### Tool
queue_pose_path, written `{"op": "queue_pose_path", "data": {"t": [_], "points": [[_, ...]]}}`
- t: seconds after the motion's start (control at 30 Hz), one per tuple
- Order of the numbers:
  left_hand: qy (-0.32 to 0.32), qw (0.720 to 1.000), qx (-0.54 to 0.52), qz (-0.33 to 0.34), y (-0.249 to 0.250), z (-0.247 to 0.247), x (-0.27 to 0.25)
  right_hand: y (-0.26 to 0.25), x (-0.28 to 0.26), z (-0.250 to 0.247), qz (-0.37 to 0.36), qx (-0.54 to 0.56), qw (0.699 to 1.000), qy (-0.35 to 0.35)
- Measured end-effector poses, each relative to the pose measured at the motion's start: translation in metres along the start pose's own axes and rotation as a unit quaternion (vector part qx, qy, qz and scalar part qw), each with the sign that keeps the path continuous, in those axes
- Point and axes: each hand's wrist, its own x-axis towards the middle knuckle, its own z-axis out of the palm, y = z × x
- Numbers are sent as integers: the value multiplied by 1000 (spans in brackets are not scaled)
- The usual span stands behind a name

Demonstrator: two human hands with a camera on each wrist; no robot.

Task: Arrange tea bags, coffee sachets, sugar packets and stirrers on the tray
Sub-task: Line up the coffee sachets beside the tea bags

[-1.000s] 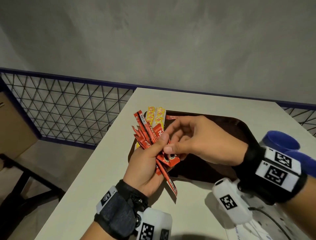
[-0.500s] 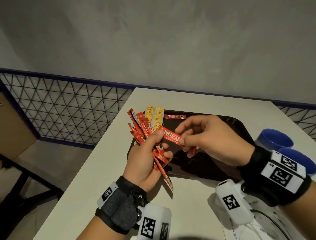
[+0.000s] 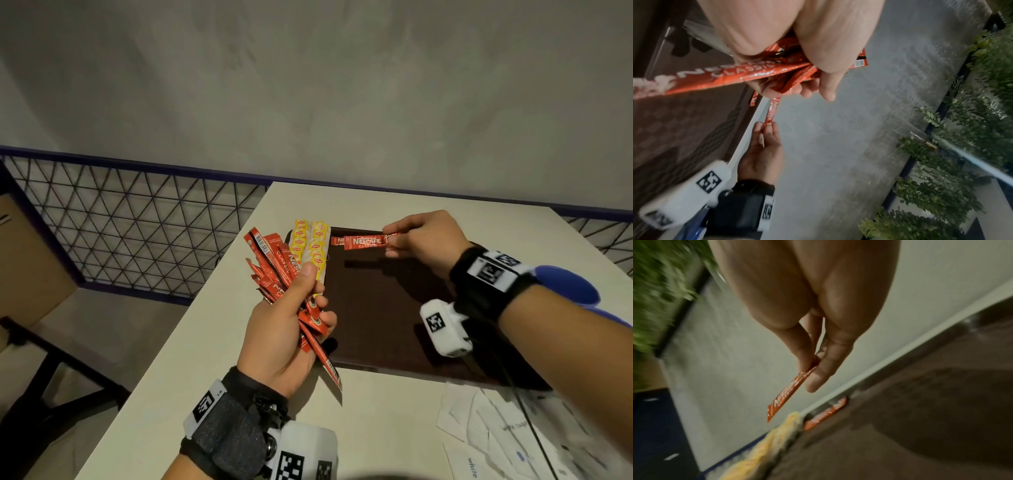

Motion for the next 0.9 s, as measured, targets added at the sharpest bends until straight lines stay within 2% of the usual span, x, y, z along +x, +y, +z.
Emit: {"op": "queue_pose_path", "data": {"t": [0.13,0.3,0.7,0.9], "points": [[-3,1000,-5,-5,-2,1,1,16,36,7,48,-67,997,9],[-10,1000,-8,-9,-1,0,1,14,59,23,75,-94,992,-40],[-17,1000,-6,-19,-3,-3,2,18,92,32,28,-238,971,7],[-14,1000,-1,-22,-1,-3,2,17,97,36,5,-257,966,11]]}}
